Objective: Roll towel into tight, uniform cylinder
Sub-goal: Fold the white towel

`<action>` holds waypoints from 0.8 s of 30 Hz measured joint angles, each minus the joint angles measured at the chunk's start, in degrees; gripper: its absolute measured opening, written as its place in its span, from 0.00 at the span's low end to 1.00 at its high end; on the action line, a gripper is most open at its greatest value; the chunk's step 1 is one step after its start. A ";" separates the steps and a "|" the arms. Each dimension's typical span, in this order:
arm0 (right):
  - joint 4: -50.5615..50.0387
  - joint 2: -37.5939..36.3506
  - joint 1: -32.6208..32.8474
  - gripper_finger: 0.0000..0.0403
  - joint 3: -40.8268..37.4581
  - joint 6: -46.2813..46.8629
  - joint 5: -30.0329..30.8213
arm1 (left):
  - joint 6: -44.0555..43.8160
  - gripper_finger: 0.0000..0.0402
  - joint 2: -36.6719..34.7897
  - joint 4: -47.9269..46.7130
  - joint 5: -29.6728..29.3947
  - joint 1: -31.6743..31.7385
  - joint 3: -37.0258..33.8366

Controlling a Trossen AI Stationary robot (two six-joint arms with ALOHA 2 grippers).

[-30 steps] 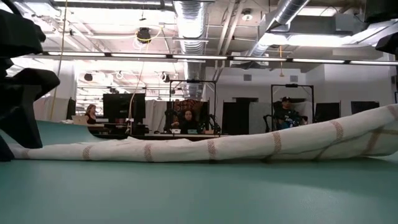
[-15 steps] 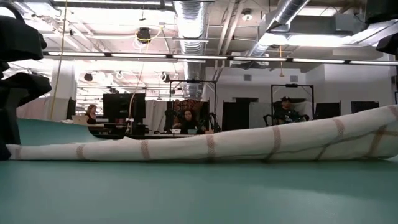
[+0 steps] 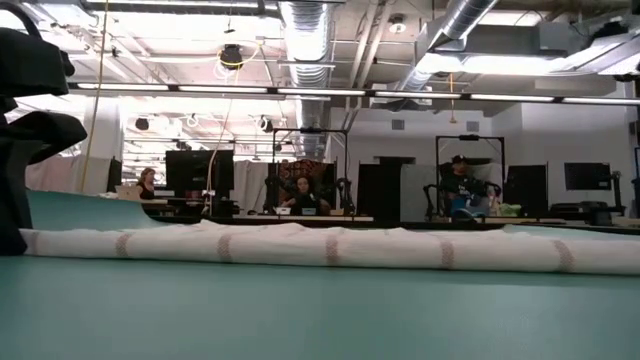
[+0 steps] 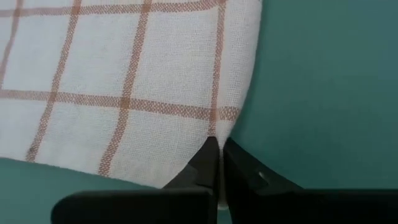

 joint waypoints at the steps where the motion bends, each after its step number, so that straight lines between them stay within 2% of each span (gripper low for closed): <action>1: -0.12 0.00 0.39 0.27 0.00 0.73 -0.01 | 0.00 0.00 0.00 -0.15 -0.06 0.00 0.01; 4: 0.11 0.00 1.33 0.33 0.00 1.81 0.45 | 0.03 0.00 -0.02 -0.91 -0.45 0.00 0.03; 6: 0.78 0.00 1.94 0.36 -0.02 1.84 3.49 | 0.25 0.00 -0.02 -2.01 -1.04 0.00 0.07; 10: 3.30 0.00 2.18 0.37 -0.02 1.86 13.47 | 1.97 0.00 0.14 -9.61 -1.59 0.14 2.91; 13: 7.18 0.05 0.87 0.34 -0.02 1.22 22.80 | 2.04 0.00 0.11 -18.13 -2.92 0.17 6.86; 18: 18.73 2.86 -5.43 0.26 -0.08 -13.08 25.73 | 1.03 0.00 0.09 -29.67 -4.32 0.15 12.34; 21: 25.38 4.85 -8.98 0.21 -0.11 -23.97 25.94 | -0.21 0.00 0.07 -36.79 -5.17 0.15 15.23; 24: 29.03 6.05 -11.40 0.18 -0.11 -29.66 25.30 | -1.65 0.00 0.03 -44.70 -4.95 0.17 18.30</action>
